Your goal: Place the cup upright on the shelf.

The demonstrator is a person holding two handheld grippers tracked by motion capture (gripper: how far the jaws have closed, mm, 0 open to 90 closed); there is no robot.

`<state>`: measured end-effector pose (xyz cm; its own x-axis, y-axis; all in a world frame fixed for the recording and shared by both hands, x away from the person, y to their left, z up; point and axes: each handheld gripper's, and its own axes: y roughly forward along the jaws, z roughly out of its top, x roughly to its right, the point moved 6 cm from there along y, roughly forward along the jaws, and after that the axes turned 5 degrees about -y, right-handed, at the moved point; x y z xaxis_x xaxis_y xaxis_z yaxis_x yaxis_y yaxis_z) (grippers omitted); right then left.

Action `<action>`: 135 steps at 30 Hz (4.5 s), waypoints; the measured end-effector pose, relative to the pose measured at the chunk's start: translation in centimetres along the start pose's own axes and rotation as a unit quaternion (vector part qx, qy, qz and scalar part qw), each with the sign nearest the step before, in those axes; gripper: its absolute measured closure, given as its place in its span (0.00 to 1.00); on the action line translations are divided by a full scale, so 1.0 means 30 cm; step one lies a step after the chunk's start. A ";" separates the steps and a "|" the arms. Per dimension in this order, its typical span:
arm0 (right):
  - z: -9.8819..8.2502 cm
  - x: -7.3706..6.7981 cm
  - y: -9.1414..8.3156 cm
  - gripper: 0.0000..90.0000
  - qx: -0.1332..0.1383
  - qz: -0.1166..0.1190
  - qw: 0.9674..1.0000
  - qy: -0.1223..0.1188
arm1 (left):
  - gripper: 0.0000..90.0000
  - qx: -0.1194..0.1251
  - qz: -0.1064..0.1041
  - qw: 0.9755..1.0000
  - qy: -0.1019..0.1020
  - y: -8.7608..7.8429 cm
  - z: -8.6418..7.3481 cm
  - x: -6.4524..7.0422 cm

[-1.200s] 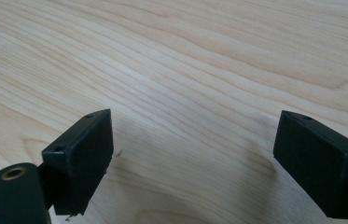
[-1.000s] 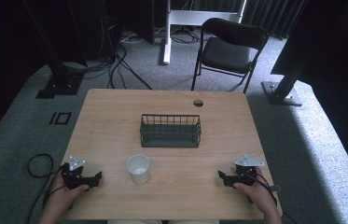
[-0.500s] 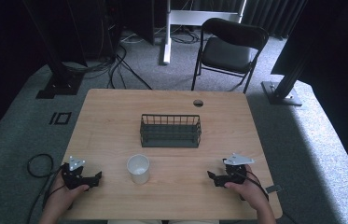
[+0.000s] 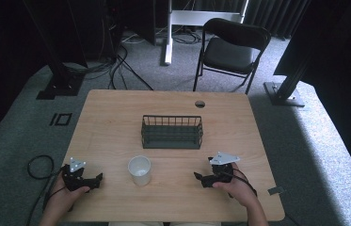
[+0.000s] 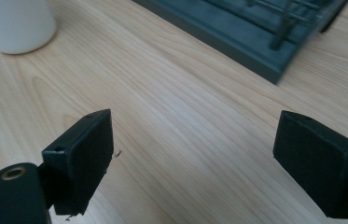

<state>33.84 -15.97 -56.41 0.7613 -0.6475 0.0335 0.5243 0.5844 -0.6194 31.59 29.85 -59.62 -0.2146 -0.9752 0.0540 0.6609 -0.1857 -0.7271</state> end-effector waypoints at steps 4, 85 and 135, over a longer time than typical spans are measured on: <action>0.018 -0.028 0.013 0.13 0.002 0.011 1.000 -0.012 | 0.01 0.000 0.000 1.000 0.000 0.000 0.000 0.000; 0.375 -0.459 0.305 0.14 0.077 0.154 0.976 -0.136 | 0.01 0.001 0.000 1.000 -0.001 0.000 0.000 0.000; 0.708 -0.368 0.117 0.22 0.208 0.059 0.970 -0.106 | 0.01 0.000 0.000 1.000 -0.001 0.000 0.000 0.000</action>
<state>35.38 3.63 -42.29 0.8637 -0.4745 0.1700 0.5038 0.8241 -0.2590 31.59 29.84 -59.61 -0.2130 -0.9754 0.0564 0.6610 -0.1864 -0.7269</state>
